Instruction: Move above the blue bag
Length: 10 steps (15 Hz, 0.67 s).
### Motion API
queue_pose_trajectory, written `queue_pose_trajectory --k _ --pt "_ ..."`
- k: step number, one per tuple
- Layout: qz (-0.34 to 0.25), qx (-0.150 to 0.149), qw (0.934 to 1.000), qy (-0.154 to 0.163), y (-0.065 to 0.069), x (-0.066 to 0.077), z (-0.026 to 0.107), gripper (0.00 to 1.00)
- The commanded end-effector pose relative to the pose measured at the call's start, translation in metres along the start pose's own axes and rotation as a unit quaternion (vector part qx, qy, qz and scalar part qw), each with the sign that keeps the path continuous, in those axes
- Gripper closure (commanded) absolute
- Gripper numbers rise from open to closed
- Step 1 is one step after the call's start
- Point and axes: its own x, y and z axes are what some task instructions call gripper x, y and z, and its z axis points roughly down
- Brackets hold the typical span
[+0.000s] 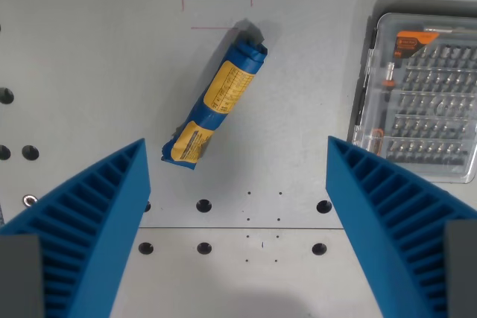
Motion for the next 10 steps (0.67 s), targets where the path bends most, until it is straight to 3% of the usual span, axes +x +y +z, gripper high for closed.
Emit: queue_pose_trajectory --k 1,10 --pt "0.000 0.000 1.0000 0.002 0.0000 -0.0003 -0.0019 0.00" --pt "0.021 0.000 0.9998 0.005 -0.0004 -0.0014 0.0027 0.00"
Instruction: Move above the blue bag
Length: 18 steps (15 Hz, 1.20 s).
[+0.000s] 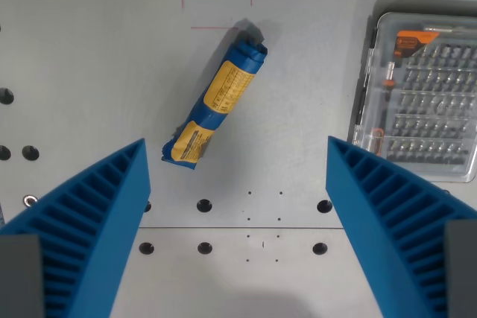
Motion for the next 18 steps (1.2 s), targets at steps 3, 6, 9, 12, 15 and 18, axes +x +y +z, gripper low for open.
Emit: queue_pose_trajectory --k 3,6,9,12,15,18 --pt "0.039 0.000 0.9992 0.012 -0.001 -0.003 0.008 0.00" --pt "0.062 0.001 0.9978 0.025 -0.002 -0.005 0.018 0.00" --pt "0.089 0.002 0.9954 0.035 -0.004 -0.008 0.031 0.00" --pt "0.116 0.004 0.9923 0.042 -0.006 -0.012 0.046 0.00" --pt "0.148 0.006 0.9880 0.042 -0.009 -0.017 0.061 0.00" --pt "0.180 0.006 0.9828 0.042 -0.011 -0.021 0.076 0.00"
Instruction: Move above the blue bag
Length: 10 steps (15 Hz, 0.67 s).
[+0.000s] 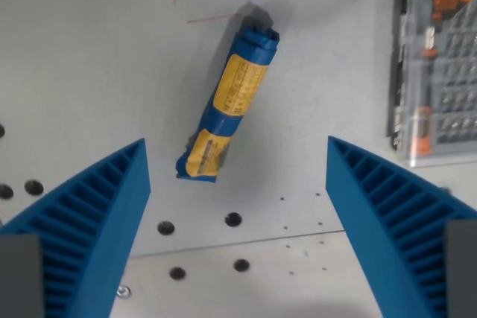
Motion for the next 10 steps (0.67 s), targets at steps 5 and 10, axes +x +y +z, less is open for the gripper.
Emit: queue_pose_trajectory --k 5,10 --pt "0.140 0.011 0.9886 0.054 -0.005 -0.015 0.034 0.00" --pt "0.177 0.014 0.9830 0.047 -0.006 -0.022 0.060 0.00"
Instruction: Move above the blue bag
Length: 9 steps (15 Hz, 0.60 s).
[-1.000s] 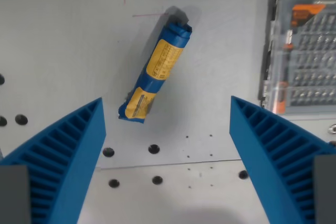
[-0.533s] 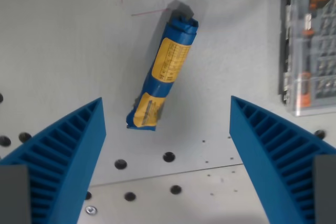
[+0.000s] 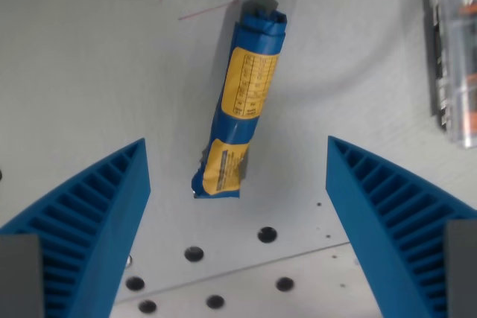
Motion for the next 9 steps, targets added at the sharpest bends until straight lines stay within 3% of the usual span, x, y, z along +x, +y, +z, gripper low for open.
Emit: queue_pose_trajectory --k 1,9 --pt "0.103 0.013 0.9937 0.043 -0.003 -0.006 0.014 0.00" --pt "0.130 0.015 0.9905 0.043 -0.001 -0.016 0.055 0.00"
